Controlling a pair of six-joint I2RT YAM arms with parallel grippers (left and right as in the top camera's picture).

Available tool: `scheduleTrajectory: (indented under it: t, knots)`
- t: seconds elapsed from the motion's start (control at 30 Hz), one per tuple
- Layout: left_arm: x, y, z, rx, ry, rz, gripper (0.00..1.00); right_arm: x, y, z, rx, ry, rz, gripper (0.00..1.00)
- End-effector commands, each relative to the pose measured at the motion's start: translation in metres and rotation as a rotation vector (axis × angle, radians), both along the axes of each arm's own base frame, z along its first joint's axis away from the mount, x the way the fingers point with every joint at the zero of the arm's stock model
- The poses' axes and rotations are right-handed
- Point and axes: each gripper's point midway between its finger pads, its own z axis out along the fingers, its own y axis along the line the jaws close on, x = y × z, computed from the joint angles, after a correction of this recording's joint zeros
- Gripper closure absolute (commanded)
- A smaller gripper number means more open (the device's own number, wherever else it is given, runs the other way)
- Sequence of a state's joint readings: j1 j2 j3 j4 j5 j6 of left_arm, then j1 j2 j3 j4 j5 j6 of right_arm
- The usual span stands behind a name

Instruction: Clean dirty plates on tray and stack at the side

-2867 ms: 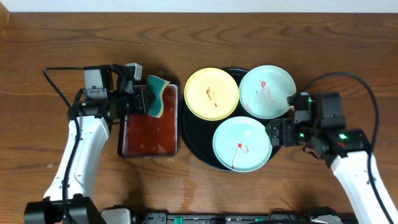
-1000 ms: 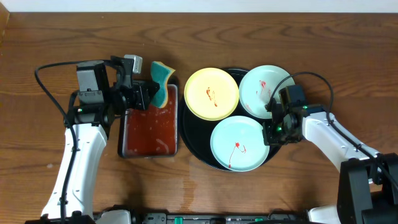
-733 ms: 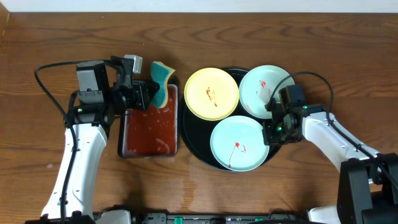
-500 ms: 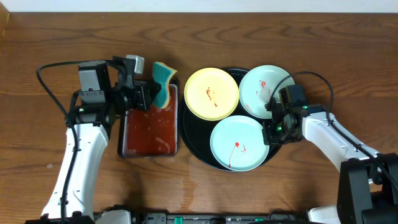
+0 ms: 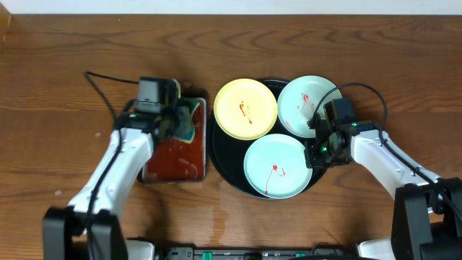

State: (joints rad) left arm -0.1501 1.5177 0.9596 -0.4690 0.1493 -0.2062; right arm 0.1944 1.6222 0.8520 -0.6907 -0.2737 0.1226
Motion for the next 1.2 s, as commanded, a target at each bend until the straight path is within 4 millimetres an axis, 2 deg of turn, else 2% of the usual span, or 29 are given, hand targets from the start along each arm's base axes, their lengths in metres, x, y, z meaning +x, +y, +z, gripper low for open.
scheduleTrajectory:
  t: [0.0, 0.2, 0.33, 0.53, 0.7, 0.93, 1.03, 1.17]
  knots:
    - [0.000, 0.017, -0.010, 0.136, 0.009, 0.070, 0.93, 0.004, 0.001, 0.002, -0.002, -0.010, 0.007, 0.99]
    - [-0.005, -0.002, -0.005, 0.138, 0.018, 0.014, 0.92, 0.003, 0.001, 0.002, -0.003, -0.006, 0.007, 0.99]
    - [-0.012, -0.026, 0.001, 0.145, 0.029, -0.062, 0.93, 0.004, 0.001, 0.002, -0.003, -0.006, 0.007, 0.99]
    - [-0.026, -0.088, 0.009, 0.134, -0.016, -0.235, 0.92, 0.004, 0.001, 0.002, -0.003, -0.007, 0.007, 0.99]
    - [-0.042, -0.139, 0.014, 0.069, -0.054, -0.295, 0.93, 0.004, 0.001, 0.002, -0.003, -0.006, 0.007, 0.99]
    - [-0.069, -0.213, 0.025, -0.184, -0.035, -0.331, 0.93, 0.004, 0.001, 0.002, -0.002, -0.007, 0.007, 0.99]
    - [-0.075, -0.226, 0.019, -0.217, -0.006, -0.301, 0.93, 0.003, 0.001, 0.002, -0.002, -0.005, 0.007, 0.99]
    - [-0.087, -0.235, 0.000, -0.212, 0.060, -0.272, 0.93, 0.003, 0.001, 0.002, -0.003, -0.004, 0.007, 0.99]
